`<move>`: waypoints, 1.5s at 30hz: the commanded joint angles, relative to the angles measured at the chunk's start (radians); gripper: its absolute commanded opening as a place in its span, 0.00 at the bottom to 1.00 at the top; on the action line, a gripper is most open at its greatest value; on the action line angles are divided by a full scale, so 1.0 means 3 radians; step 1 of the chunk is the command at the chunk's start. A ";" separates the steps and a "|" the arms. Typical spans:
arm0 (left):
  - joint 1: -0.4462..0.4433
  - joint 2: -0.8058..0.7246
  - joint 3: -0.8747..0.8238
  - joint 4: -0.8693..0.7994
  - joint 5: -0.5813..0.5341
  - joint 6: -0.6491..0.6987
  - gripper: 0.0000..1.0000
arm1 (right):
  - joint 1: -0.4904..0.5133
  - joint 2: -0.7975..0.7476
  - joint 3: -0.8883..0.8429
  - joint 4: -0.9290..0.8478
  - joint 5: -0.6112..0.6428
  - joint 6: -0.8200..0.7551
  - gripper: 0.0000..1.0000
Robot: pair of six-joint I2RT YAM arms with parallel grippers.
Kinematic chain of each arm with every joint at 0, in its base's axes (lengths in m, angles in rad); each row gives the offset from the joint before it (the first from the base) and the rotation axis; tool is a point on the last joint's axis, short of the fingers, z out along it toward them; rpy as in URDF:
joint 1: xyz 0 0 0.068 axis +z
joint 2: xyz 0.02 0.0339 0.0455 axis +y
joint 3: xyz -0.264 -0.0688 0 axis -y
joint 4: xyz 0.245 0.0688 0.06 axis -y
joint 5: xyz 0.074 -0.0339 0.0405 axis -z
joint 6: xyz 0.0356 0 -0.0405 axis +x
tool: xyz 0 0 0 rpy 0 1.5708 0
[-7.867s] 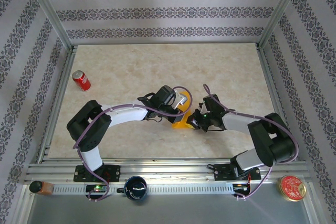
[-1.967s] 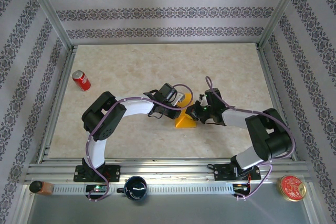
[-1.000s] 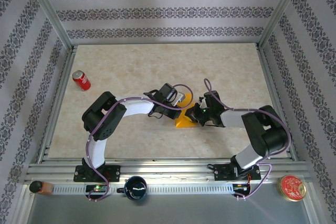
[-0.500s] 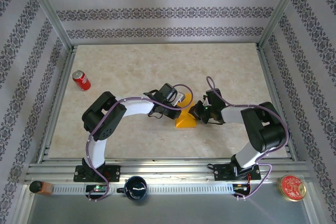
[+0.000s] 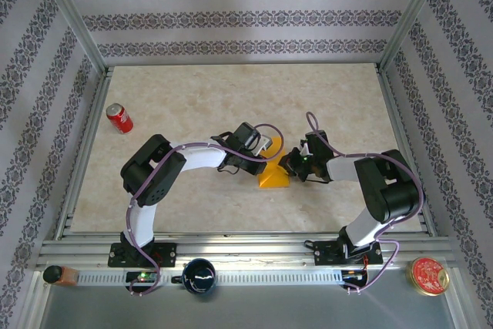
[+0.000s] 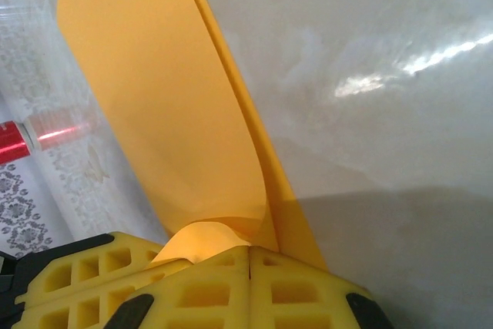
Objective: Fold a paper plane with a square sheet of paper (pick it up from the middle)
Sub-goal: Fold the triangle a second time at the center of the table.
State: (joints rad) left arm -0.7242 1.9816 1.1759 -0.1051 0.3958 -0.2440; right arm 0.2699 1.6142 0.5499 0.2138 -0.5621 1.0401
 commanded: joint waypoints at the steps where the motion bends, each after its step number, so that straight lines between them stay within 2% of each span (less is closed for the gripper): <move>1: 0.0036 0.0107 -0.0054 -0.0234 -0.0029 0.0013 0.05 | -0.0035 -0.0160 0.0085 -0.0255 0.0275 -0.0196 0.08; 8: 0.0035 0.0103 -0.0062 -0.0233 -0.0030 0.0011 0.05 | 0.0150 -0.0102 0.0224 -0.0243 -0.0023 -0.0340 0.08; 12: 0.0036 0.0106 -0.0052 -0.0235 -0.0028 0.0005 0.05 | 0.0228 0.0118 0.0287 -0.0223 -0.0007 -0.0315 0.08; 17: 0.0036 0.0119 -0.0045 -0.0267 -0.0038 0.0025 0.05 | 0.0113 0.0269 0.0273 -0.0251 0.0186 -0.0284 0.07; 24: 0.0036 0.0108 -0.0064 -0.0268 -0.0056 0.0029 0.05 | -0.0061 0.0219 0.0228 -0.0215 0.0150 -0.0276 0.07; 33: 0.0036 0.0110 -0.0067 -0.0259 -0.0055 0.0026 0.05 | -0.0241 0.0153 0.0238 -0.0400 0.0386 -0.0318 0.07; 38: 0.0036 0.0108 -0.0075 -0.0248 -0.0054 0.0017 0.05 | -0.0313 0.0017 0.0233 -0.0351 0.0301 -0.0371 0.08; 45: 0.0035 0.0091 -0.0085 -0.0233 -0.0054 0.0005 0.05 | -0.0246 -0.0318 0.0233 -0.0325 0.0057 -0.0430 0.08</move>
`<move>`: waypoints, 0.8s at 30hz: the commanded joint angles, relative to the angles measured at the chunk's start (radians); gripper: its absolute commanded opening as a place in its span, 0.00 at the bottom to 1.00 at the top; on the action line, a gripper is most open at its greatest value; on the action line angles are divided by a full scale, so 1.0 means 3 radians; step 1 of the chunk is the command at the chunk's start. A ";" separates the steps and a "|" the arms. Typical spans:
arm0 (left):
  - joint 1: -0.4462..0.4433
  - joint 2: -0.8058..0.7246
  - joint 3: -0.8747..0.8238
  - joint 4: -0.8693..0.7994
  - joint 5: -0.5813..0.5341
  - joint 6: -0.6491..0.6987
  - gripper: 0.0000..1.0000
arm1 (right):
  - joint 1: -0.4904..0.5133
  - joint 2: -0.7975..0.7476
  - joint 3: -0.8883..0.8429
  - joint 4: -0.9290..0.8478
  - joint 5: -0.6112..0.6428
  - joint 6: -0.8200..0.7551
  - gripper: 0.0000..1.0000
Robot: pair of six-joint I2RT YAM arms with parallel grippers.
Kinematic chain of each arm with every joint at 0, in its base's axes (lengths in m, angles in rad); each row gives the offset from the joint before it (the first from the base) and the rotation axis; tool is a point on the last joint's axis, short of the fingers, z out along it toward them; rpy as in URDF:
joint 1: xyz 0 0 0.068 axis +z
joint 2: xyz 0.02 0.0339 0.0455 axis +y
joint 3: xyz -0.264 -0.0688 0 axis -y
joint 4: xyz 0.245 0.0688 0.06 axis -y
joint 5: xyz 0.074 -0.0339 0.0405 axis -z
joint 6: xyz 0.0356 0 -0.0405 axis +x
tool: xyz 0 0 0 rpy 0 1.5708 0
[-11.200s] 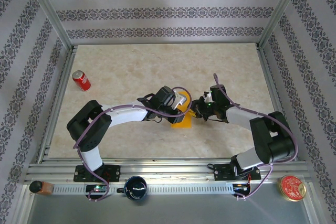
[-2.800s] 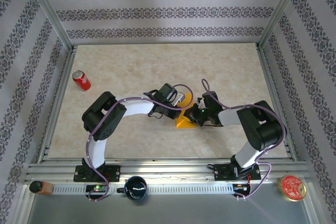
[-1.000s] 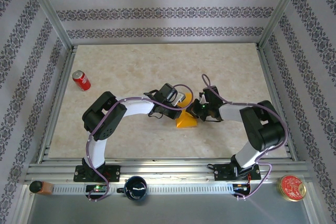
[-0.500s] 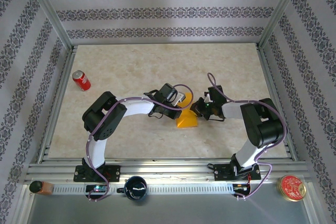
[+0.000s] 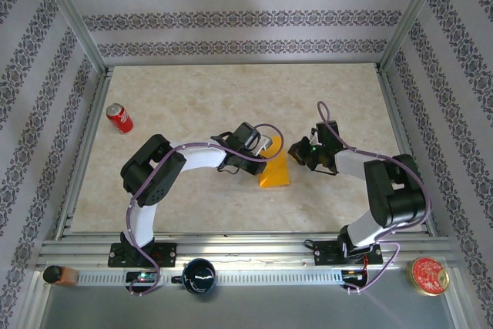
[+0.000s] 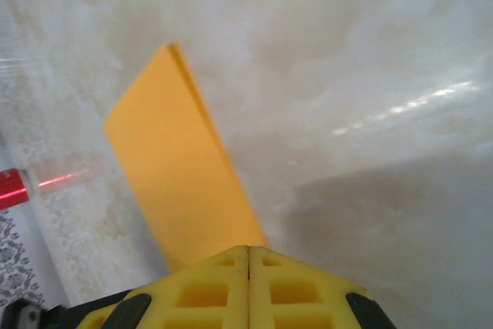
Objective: Fold a paper plane with a square sheet of paper (pick it up from the middle)
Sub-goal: Fold the triangle a second time at the center of the table.
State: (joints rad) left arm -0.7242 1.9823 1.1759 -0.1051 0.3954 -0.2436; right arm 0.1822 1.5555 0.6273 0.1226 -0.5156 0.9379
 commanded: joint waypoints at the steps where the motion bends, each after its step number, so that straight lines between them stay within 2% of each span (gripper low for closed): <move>1: 0.0036 0.0089 -0.0086 -0.0233 -0.0055 0.0004 0.05 | 0.0081 -0.0125 -0.0023 -0.0020 -0.0148 -0.0086 0.07; 7: 0.0036 0.0096 -0.0082 -0.0243 -0.0055 0.0009 0.05 | 0.0319 0.0073 0.0021 0.0028 -0.0324 -0.0024 0.07; 15: 0.0036 0.0101 -0.0063 -0.0263 -0.0055 0.0019 0.05 | 0.0441 0.0329 0.0067 0.0143 -0.0424 0.0034 0.07; 24: 0.0035 0.0086 -0.0053 -0.0248 -0.0064 0.0000 0.05 | 0.0410 0.0435 -0.0029 -0.0064 -0.0117 -0.0050 0.03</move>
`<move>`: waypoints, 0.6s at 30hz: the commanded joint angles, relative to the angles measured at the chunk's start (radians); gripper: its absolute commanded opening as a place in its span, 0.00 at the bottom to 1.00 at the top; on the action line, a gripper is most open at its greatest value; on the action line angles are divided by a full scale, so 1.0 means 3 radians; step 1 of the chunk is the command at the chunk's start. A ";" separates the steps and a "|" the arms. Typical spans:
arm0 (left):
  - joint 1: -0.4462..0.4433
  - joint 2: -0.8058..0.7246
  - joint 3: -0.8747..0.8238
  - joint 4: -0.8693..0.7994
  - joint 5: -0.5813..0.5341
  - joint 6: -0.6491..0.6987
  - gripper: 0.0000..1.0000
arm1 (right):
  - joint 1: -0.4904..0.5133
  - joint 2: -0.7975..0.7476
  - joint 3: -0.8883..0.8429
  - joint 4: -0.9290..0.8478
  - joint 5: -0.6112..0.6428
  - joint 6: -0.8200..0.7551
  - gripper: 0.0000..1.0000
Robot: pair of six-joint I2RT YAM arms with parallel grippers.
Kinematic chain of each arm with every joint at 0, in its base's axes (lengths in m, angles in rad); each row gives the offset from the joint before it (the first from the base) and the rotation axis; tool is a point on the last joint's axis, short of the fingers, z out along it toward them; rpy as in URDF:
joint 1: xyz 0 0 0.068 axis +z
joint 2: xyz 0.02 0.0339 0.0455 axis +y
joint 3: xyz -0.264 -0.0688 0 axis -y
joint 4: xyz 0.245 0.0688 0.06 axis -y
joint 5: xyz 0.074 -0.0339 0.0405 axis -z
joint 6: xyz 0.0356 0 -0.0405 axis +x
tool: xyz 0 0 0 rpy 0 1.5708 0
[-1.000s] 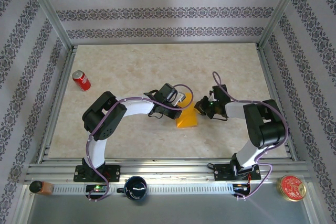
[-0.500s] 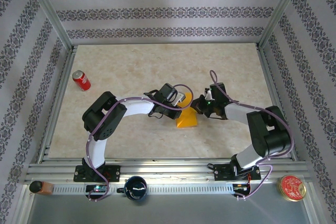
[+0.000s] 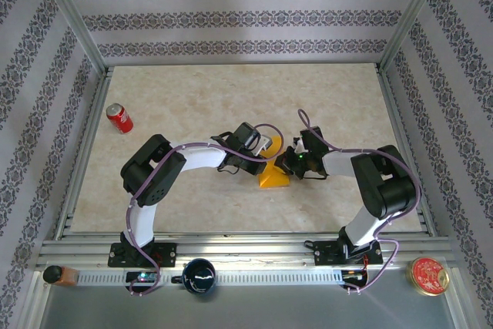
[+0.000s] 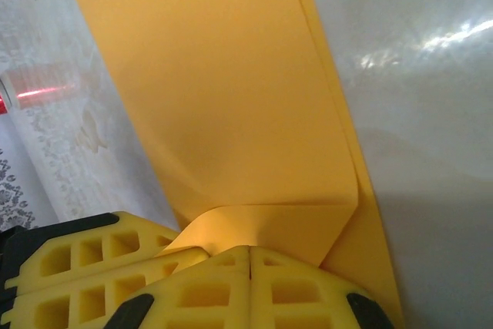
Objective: Fold a paper plane with a square sheet of paper (pick it up from the middle)
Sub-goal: Fold the triangle a second time at the center of the table.
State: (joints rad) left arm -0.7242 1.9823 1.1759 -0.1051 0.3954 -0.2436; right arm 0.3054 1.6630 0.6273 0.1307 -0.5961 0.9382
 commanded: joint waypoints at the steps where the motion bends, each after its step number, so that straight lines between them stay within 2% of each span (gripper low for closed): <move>1: 0.0036 0.0078 -0.0053 -0.0248 -0.0061 -0.0001 0.06 | 0.0000 0.0098 -0.0052 -0.0089 0.0170 -0.0054 0.03; 4: 0.0033 0.0033 -0.0024 -0.0258 -0.0084 -0.0046 0.10 | -0.0014 0.0157 -0.0109 -0.0088 0.0215 -0.0042 0.02; 13: 0.0036 -0.0235 0.0095 -0.0452 -0.0316 -0.0309 0.34 | -0.0018 0.0188 -0.0158 -0.0078 0.0238 -0.0035 0.01; 18: 0.0036 -0.0486 0.0012 -0.0479 -0.0351 -0.0581 0.35 | -0.0021 0.0173 -0.0148 -0.0080 0.0243 -0.0006 0.01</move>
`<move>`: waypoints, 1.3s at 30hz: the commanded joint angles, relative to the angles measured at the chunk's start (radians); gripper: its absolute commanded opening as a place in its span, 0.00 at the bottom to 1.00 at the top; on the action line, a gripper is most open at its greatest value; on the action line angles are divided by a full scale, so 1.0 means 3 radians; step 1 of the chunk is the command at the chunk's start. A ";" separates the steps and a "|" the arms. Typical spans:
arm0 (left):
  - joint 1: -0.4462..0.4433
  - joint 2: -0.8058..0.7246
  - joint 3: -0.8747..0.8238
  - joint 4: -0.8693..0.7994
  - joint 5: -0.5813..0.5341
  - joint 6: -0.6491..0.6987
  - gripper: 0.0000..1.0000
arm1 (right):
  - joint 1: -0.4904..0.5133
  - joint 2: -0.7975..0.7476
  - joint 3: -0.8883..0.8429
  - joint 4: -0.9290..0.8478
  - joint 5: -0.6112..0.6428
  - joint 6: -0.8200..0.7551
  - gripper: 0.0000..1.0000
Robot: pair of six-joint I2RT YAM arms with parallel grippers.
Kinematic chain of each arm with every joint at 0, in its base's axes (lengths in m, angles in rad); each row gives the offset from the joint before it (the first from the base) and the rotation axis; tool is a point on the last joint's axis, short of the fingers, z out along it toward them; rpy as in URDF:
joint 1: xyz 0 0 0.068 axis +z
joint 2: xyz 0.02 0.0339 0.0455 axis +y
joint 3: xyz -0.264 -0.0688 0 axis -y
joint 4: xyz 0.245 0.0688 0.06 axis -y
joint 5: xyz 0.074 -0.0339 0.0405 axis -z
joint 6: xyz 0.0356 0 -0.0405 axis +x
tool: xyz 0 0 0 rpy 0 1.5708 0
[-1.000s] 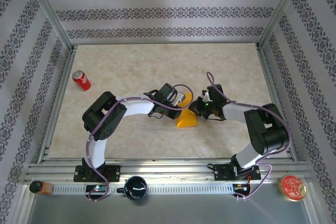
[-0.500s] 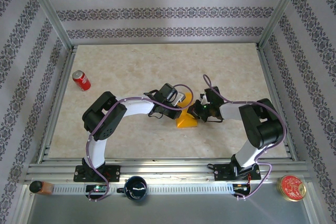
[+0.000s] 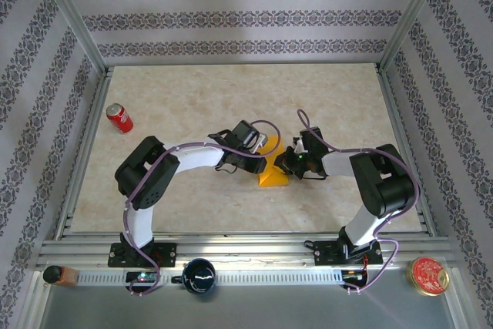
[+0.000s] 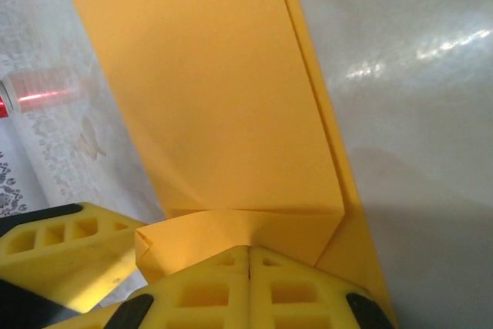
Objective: Fold a paper plane with a square sheet of paper (pick it up from the middle)
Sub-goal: Fold the triangle a second time at the center of the table.
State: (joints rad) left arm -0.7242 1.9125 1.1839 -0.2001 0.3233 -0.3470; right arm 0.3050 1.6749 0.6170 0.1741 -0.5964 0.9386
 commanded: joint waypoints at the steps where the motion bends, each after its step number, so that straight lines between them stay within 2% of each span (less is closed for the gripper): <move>1: 0.0036 -0.0320 -0.0051 -0.0139 -0.0084 -0.0306 0.34 | -0.0017 0.0125 -0.0109 -0.0228 0.0244 0.0002 0.01; 4: 0.0036 -0.0485 -0.0110 -0.0115 0.0028 -0.0464 0.27 | -0.0020 0.0099 -0.0109 -0.0228 0.0249 0.0020 0.01; 7: 0.0027 -0.0556 -0.0110 -0.0099 0.0252 -0.0570 0.13 | -0.0020 0.0073 -0.0098 -0.0253 0.0265 0.0032 0.01; 11: -0.0056 -0.0462 -0.0094 0.0073 0.0686 -0.0779 0.09 | -0.0025 0.0042 -0.0092 -0.0263 0.0255 0.0040 0.01; 14: -0.0143 -0.0328 -0.0066 0.0161 0.0777 -0.0866 0.06 | -0.0025 0.0037 -0.0093 -0.0269 0.0255 0.0036 0.01; 27: -0.0198 0.0091 0.0044 0.0241 0.1007 -0.0904 0.07 | -0.0025 0.0062 -0.0113 -0.0258 0.0250 0.0035 0.01; 39: -0.0204 0.0269 0.0177 -0.0063 0.0908 -0.0678 0.08 | -0.0040 0.0085 -0.0109 -0.0263 0.0234 0.0016 0.01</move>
State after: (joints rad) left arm -0.7780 1.9755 1.2179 -0.1669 0.5983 -0.5850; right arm 0.3050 1.6737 0.6170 0.1730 -0.5961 0.9398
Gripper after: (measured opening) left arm 0.082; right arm 0.064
